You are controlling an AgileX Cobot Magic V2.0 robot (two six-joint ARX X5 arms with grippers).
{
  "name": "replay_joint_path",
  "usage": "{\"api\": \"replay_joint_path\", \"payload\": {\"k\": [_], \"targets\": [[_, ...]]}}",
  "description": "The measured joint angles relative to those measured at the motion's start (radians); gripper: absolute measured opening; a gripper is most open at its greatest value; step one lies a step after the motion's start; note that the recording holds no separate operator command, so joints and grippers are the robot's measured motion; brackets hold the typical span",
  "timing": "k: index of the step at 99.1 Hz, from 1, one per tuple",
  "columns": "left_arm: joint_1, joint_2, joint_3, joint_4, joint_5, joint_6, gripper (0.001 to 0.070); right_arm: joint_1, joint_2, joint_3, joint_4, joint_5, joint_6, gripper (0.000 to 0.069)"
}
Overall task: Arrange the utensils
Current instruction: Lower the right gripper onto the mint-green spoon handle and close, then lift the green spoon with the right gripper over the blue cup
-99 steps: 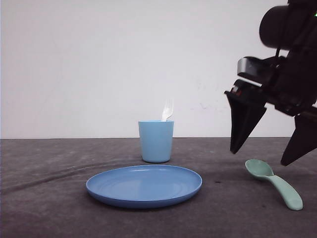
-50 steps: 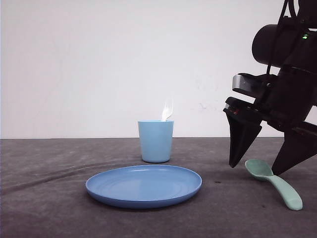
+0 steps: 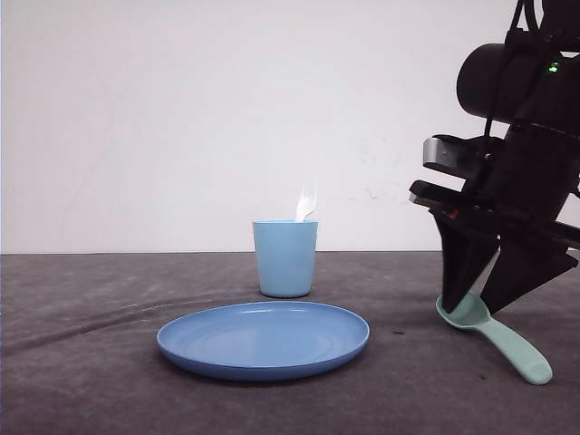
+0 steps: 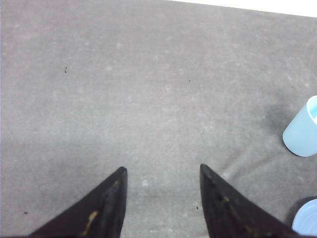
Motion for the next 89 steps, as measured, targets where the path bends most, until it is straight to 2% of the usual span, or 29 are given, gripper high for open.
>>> {"api": "replay_joint_path", "payload": {"k": [19,29,36,49,62,89], "targets": [[0.0,0.0,0.0,0.0,0.0,0.0,0.0274,0.0,0.0,0.0,-0.005,-0.002,0.0,0.0114],[0.0,0.0,0.0,0.001,0.0,0.0,0.0274,0.0,0.0,0.0,-0.01,-0.001,0.0,0.0046],[0.0,0.0,0.0,0.001,0.0,0.0,0.0274,0.0,0.0,0.0,-0.011,-0.001,0.0,0.0022],[0.0,0.0,0.0,0.002,0.0,0.0,0.0274,0.0,0.001,0.0,-0.003,-0.002,0.0,0.0018],[0.0,0.0,0.0,0.002,0.0,0.0,0.0274,0.002,0.001,0.0,0.068,-0.01,0.0,0.0018],[0.0,0.0,0.0,0.002,0.0,0.0,0.0274,0.035,-0.002,0.003,0.241,-0.108,0.024,0.0018]]}}
